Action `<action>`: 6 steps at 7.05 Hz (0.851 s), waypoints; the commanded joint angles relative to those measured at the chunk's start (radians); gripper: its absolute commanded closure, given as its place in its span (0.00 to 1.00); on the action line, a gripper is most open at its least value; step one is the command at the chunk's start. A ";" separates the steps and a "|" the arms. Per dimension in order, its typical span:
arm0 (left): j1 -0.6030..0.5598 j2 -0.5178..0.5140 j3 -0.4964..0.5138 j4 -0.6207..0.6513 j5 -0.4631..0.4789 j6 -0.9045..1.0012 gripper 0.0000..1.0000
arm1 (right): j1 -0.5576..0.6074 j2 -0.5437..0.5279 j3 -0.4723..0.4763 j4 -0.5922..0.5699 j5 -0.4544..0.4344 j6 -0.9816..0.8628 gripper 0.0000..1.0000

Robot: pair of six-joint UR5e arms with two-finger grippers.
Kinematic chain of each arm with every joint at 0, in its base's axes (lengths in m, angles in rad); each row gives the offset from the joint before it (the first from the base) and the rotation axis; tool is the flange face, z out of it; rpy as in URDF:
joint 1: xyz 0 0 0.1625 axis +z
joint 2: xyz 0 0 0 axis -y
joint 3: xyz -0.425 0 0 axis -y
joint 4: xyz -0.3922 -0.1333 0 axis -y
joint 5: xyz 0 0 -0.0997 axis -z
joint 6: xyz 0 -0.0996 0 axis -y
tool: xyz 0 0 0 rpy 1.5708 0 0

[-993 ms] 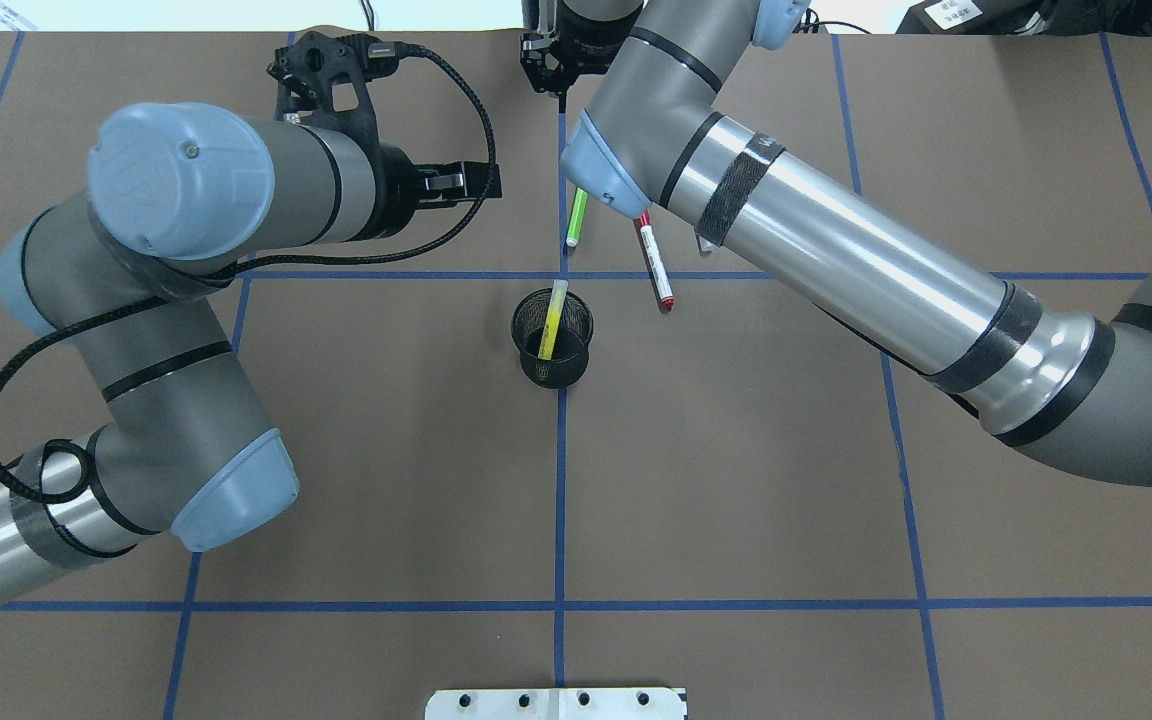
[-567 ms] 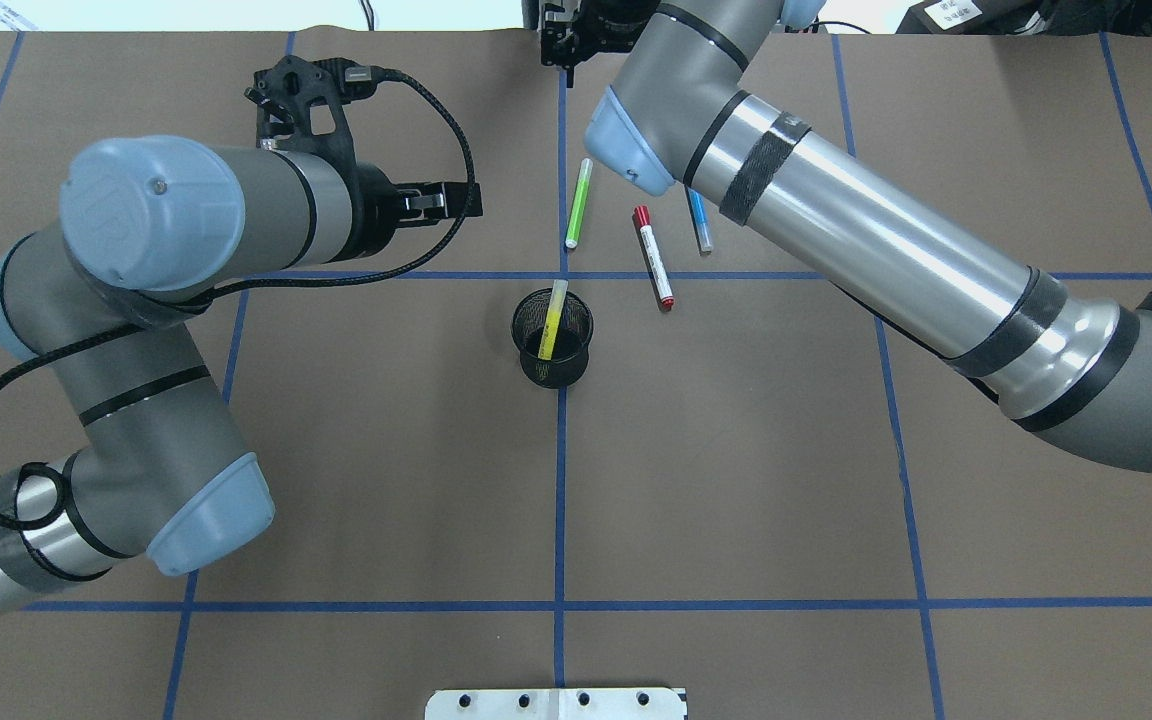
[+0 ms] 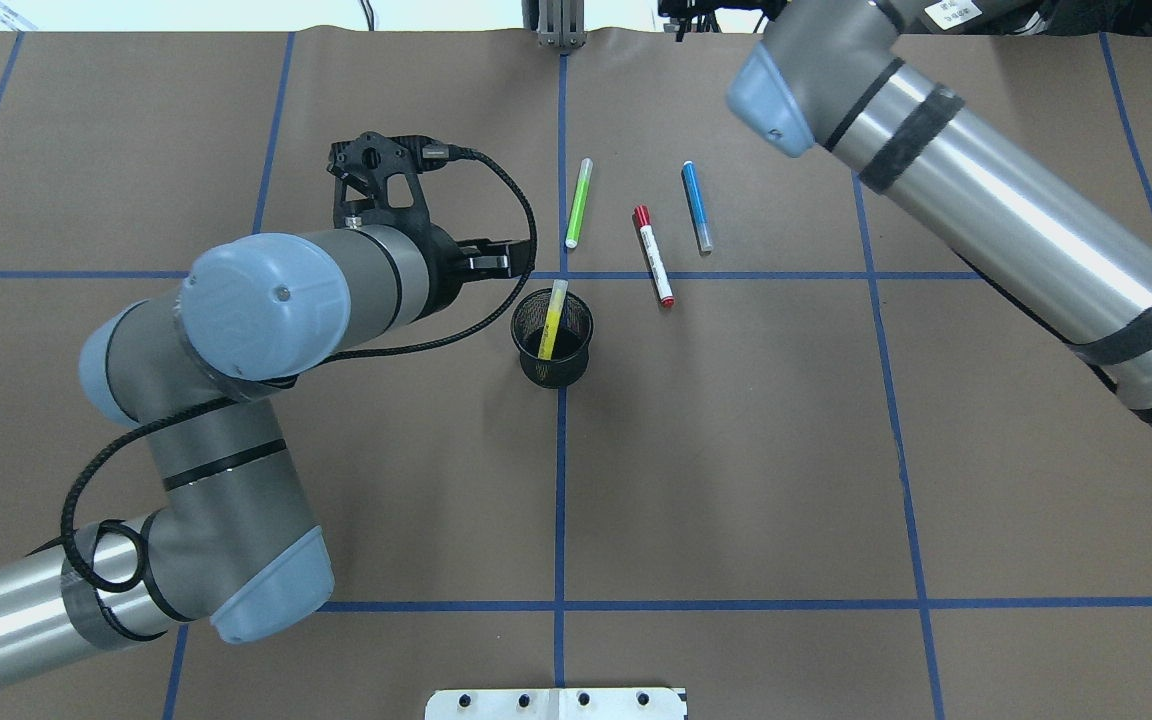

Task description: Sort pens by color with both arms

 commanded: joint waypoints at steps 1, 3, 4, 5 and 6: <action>0.034 -0.080 0.108 0.001 0.067 -0.035 0.34 | 0.084 -0.137 0.088 -0.002 0.022 -0.036 0.00; 0.034 -0.099 0.151 -0.001 0.075 -0.038 0.46 | 0.160 -0.279 0.209 0.004 -0.008 -0.093 0.00; 0.034 -0.104 0.173 -0.005 0.084 -0.040 0.46 | 0.202 -0.347 0.248 0.007 -0.002 -0.161 0.00; 0.034 -0.120 0.206 -0.008 0.102 -0.038 0.46 | 0.232 -0.414 0.249 0.010 -0.002 -0.227 0.00; 0.034 -0.125 0.217 -0.012 0.112 -0.038 0.46 | 0.262 -0.422 0.240 0.006 -0.002 -0.254 0.00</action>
